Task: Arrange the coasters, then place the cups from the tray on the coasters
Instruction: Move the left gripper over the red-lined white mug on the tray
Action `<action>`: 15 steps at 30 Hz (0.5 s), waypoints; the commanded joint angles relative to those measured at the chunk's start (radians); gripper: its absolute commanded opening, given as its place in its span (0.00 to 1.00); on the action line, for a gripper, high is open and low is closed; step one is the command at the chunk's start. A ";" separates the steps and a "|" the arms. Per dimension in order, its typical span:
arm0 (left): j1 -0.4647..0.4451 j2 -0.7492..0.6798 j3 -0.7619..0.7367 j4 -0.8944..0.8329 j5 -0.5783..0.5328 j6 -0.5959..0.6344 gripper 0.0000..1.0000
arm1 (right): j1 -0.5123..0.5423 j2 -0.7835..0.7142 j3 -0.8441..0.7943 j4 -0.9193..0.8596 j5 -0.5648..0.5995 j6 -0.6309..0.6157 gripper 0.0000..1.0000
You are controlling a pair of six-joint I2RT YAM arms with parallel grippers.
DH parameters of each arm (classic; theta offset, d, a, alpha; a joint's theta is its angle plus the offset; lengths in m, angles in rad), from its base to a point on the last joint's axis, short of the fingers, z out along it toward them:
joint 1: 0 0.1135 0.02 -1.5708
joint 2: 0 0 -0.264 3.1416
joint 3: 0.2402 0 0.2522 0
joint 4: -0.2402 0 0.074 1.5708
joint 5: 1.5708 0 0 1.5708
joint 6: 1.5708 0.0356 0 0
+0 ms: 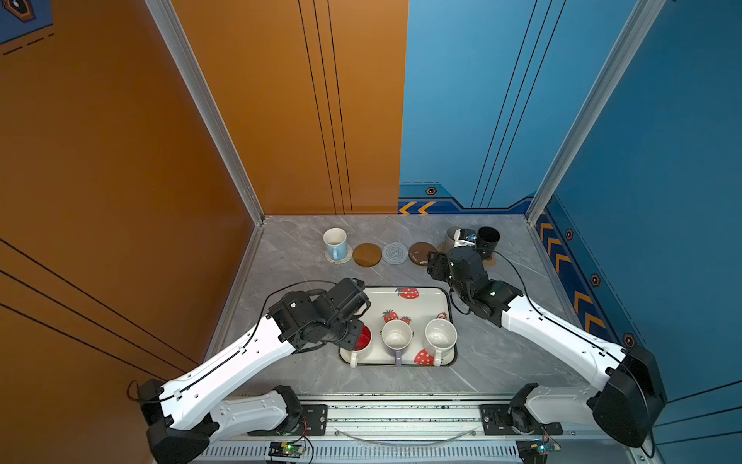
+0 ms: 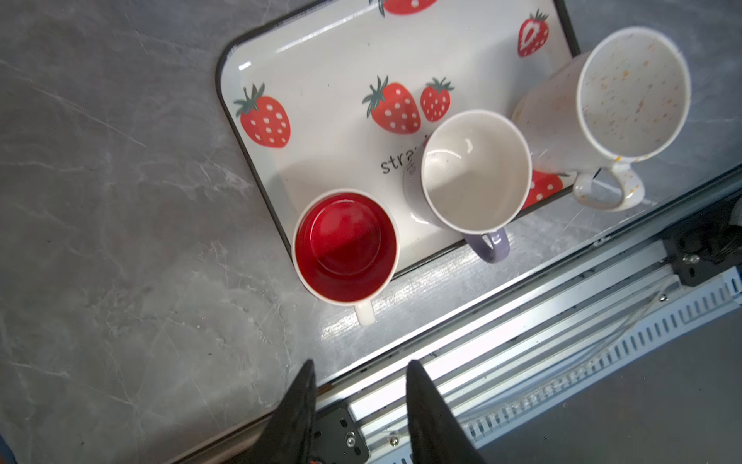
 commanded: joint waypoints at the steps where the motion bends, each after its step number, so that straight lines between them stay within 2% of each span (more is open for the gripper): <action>1: -0.028 -0.024 -0.070 -0.076 0.017 -0.082 0.40 | 0.000 -0.001 -0.006 0.035 -0.027 0.022 0.65; 8: -0.091 -0.066 -0.136 -0.035 0.012 -0.171 0.44 | 0.000 0.025 -0.003 0.061 -0.055 0.032 0.65; 15: -0.134 -0.014 -0.205 0.061 0.029 -0.206 0.47 | 0.003 0.041 0.006 0.063 -0.068 0.038 0.65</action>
